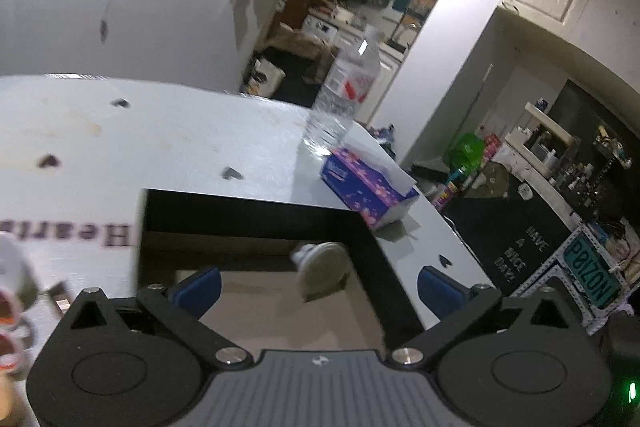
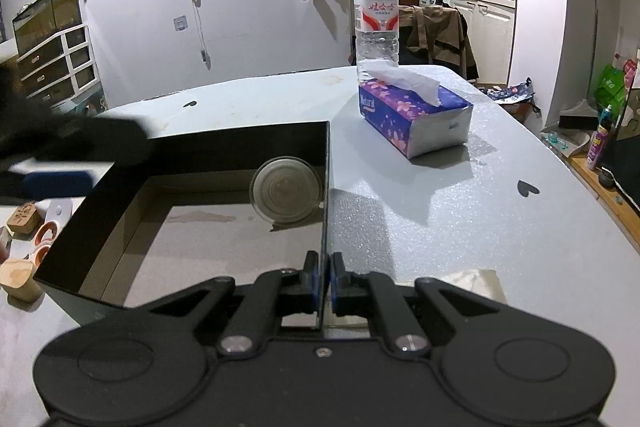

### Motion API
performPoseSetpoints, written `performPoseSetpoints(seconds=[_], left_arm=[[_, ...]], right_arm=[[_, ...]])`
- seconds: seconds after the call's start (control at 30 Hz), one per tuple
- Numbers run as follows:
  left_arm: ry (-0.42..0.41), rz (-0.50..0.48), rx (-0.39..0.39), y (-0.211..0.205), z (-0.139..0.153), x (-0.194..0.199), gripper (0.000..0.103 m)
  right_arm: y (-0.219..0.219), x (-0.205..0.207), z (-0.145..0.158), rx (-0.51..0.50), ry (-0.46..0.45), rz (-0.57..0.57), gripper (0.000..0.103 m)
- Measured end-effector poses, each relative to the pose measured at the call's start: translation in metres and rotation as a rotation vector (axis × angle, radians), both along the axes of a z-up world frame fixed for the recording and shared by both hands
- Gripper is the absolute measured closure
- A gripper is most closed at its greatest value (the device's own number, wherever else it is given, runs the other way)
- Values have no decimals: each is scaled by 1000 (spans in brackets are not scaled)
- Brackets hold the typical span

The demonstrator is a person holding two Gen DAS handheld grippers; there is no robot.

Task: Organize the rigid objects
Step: 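Carry the clear lid with the left gripper into the black box and release, then move the left gripper to the wooden oval box and grasp it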

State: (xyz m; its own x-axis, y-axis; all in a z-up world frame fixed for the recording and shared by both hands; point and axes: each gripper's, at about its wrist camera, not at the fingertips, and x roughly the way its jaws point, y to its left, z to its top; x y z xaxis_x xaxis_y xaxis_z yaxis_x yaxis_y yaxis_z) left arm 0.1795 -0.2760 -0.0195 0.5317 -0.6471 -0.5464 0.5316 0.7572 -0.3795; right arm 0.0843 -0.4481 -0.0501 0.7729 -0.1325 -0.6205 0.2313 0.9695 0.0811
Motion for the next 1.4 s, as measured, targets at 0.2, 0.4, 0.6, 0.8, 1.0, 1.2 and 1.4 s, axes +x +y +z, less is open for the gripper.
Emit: performPoseSetpoints(seconds=[0.2, 0.4, 0.6, 0.8, 1.0, 1.2, 1.4], left_arm=[[-69, 94, 29, 45, 0, -28, 0], [-122, 225, 87, 89, -9, -45, 0], [-154, 348, 130, 128, -24, -56, 0], [-154, 423, 193, 157, -43, -54, 0], [-133, 432, 284, 171, -62, -41, 0], [-111, 420, 299, 173, -75, -31, 0], [-112, 406, 301, 165, -76, -23, 0]], right_arm=[[0, -1, 0, 2, -4, -4, 97], [0, -1, 0, 1, -7, -4, 97], [0, -2, 0, 6, -12, -3, 97], [0, -2, -1, 3, -11, 0, 97], [0, -1, -1, 2, -9, -2, 97], [0, -1, -1, 3, -9, -4, 97], [1, 0, -2, 0, -8, -7, 97]])
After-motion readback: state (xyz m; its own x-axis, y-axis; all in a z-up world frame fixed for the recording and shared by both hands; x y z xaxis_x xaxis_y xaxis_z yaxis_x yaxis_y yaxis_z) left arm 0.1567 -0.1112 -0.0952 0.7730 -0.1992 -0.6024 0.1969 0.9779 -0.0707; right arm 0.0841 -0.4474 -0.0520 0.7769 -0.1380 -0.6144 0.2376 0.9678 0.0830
